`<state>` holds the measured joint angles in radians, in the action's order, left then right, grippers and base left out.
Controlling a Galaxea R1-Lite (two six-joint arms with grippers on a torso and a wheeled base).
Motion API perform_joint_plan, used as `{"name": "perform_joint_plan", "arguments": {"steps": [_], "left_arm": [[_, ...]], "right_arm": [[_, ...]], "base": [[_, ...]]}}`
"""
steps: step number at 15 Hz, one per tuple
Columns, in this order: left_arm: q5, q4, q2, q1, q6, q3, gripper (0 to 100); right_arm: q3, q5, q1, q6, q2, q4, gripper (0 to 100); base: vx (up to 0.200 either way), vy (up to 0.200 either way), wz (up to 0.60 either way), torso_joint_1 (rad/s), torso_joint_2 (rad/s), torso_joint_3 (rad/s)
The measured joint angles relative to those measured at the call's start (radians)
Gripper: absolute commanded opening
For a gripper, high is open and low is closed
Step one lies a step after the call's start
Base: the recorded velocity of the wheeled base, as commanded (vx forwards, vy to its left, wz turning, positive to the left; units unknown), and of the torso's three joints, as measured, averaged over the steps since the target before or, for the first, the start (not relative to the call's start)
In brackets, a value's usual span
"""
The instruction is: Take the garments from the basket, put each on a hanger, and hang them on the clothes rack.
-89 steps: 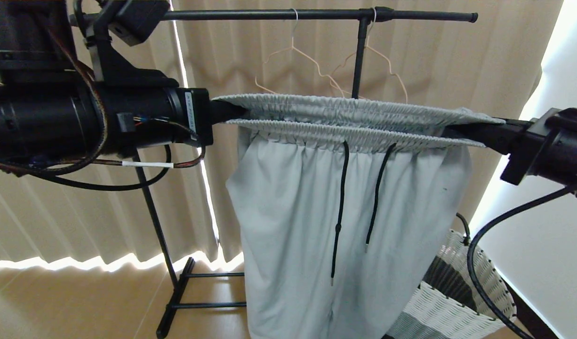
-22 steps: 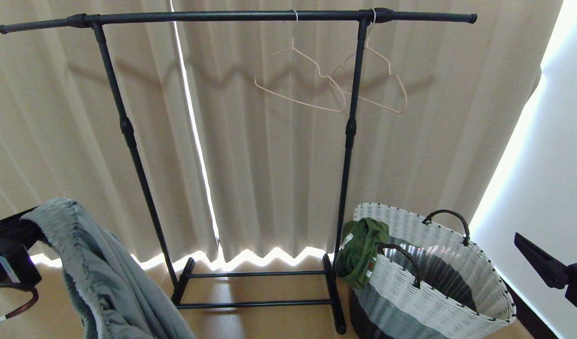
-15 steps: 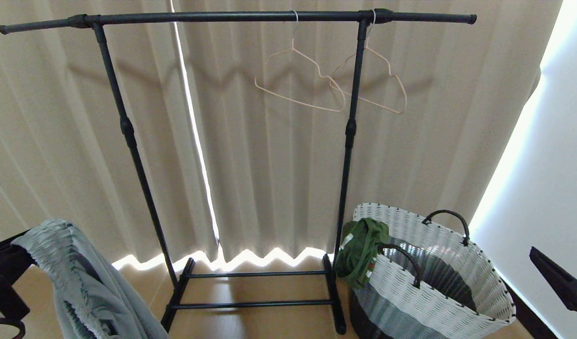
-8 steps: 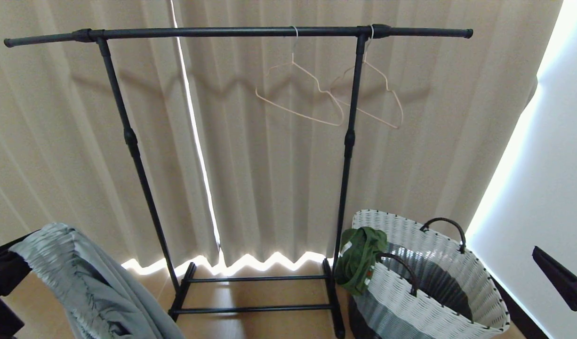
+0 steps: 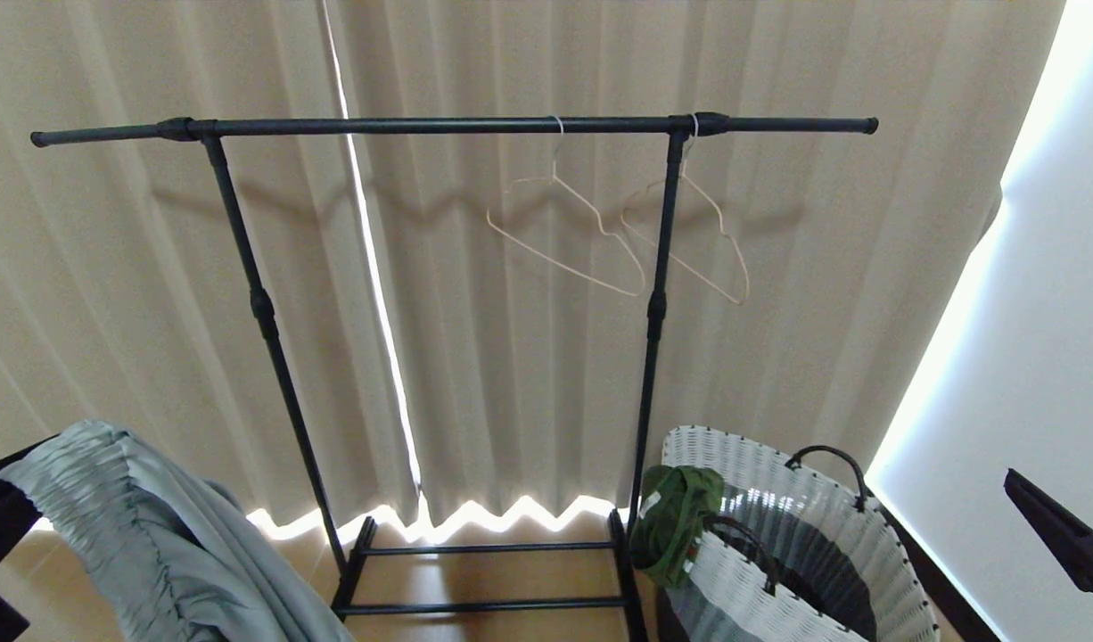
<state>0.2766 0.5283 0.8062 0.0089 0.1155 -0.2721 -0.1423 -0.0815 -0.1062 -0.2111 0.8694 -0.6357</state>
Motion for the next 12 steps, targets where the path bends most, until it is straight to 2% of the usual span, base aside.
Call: {"name": "perform_joint_plan", "arguments": {"steps": [7,10,12], "left_arm": [[-0.001,-0.001,-0.007,0.0,-0.004,0.001,0],[-0.001,-0.006,-0.006,0.001,-0.008,-0.004,0],[-0.001,-0.007,-0.005,0.002,-0.008,-0.005,0]], "right_arm": [[0.001,0.037,0.0,0.003,-0.003,-0.002,100],[0.001,0.059,0.0,0.003,-0.006,-0.004,100],[0.001,0.084,0.0,0.003,-0.011,-0.003,100]], "base": [[0.0,0.0,0.0,0.22,-0.49,-0.279],[0.0,0.0,0.0,0.093,-0.21,-0.115],[0.2,0.0,0.0,0.029,-0.05,-0.029]]}}
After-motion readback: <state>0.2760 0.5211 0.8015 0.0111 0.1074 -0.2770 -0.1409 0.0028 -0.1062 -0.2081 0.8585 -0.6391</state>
